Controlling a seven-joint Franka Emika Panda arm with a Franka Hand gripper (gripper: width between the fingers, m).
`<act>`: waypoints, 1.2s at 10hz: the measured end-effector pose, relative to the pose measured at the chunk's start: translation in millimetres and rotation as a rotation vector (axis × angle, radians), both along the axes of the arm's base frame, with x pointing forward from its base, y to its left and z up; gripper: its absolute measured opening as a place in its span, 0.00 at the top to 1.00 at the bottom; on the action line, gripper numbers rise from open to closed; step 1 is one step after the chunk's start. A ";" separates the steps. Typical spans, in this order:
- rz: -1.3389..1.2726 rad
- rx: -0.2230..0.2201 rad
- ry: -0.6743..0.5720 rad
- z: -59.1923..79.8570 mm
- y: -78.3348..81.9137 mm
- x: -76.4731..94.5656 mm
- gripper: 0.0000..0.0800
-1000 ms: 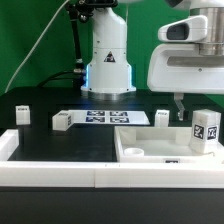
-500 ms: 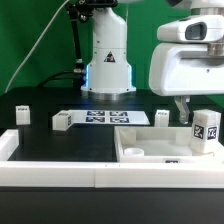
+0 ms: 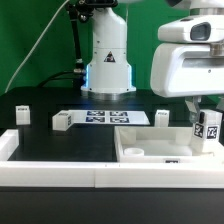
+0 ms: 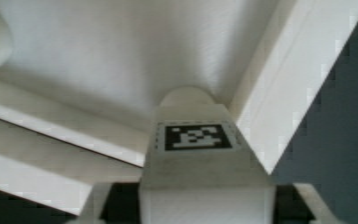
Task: Assemble one leg
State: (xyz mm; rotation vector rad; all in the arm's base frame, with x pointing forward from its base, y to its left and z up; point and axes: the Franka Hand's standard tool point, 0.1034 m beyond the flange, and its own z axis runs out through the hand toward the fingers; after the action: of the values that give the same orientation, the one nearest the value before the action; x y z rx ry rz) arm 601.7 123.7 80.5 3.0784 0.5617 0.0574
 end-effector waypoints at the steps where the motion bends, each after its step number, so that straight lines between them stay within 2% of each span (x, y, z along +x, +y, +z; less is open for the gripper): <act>1: -0.022 0.001 0.000 0.0 -0.1 0.0 0.64; 3: -0.070 0.011 0.004 -0.2 -0.7 -0.2 0.64; 7: -0.670 0.089 -0.018 -1.6 -3.2 0.2 0.64; 12: -1.343 0.113 -0.009 -1.8 -1.0 -0.1 0.63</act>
Offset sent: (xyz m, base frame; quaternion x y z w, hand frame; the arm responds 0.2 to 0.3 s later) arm -0.0080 -0.0030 0.0003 0.0133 0.0032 0.2686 0.9632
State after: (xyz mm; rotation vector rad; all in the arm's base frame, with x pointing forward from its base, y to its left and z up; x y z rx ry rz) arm 601.6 122.6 78.7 2.8284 -1.5183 0.0776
